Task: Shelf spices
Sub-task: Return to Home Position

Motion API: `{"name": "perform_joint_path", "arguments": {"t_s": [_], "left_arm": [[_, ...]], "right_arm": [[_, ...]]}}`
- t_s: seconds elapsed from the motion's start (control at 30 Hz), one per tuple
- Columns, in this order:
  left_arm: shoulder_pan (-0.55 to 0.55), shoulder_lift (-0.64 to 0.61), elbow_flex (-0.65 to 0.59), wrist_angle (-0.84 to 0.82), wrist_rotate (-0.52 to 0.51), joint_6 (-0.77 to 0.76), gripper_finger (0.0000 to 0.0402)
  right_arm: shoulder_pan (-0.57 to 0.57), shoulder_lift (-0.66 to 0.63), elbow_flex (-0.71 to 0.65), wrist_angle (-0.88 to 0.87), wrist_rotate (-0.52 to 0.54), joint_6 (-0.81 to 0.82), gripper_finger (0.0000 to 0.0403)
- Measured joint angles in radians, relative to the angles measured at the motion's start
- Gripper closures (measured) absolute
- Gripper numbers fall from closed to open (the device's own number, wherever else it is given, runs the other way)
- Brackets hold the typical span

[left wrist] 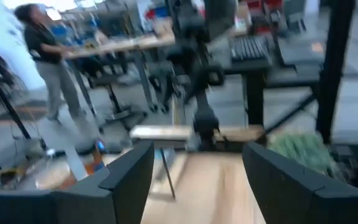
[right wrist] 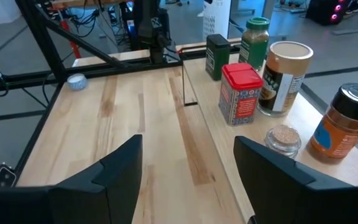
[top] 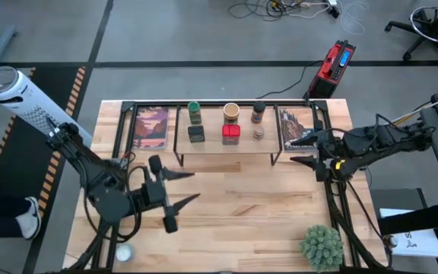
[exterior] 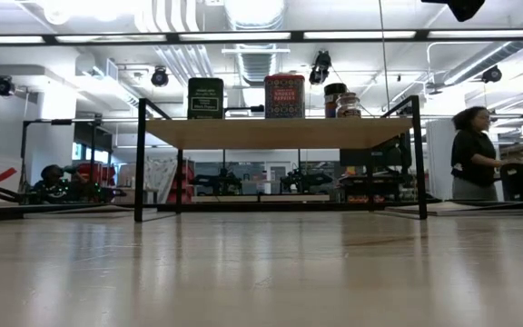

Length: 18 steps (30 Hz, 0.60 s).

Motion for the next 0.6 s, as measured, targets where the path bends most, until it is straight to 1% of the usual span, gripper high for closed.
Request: {"name": "perform_joint_path", "arguments": {"t_s": [0.07,0.17,0.3,0.37,0.5,0.57,0.6], "left_arm": [[0.021,0.003,0.000,0.098,-0.002,0.073,0.0165],[0.053,0.002,0.001,0.140,-0.003,0.144,0.0165],[0.067,0.000,0.001,0.135,0.005,0.142,0.0170],[0.066,-0.006,0.000,0.185,0.033,0.129,0.0171],[0.066,-0.009,0.000,0.324,0.034,0.049,0.0172],[0.074,-0.006,0.000,0.329,0.046,0.062,0.0172],[0.076,-0.006,0.001,0.309,0.071,0.067,0.0171]], "right_arm": [[0.000,0.000,0.000,0.000,0.000,0.000,0.0173],[0.000,0.000,0.000,0.000,0.000,0.001,0.0177],[0.000,0.000,0.000,0.000,0.000,0.000,0.0184],[0.000,0.000,0.000,0.000,0.000,0.001,0.0187],[0.000,0.000,0.000,0.000,0.000,0.001,0.0190],[0.000,0.000,0.000,0.000,0.000,0.000,0.0188],[0.000,0.000,0.000,0.000,0.000,0.001,0.0186]]}}
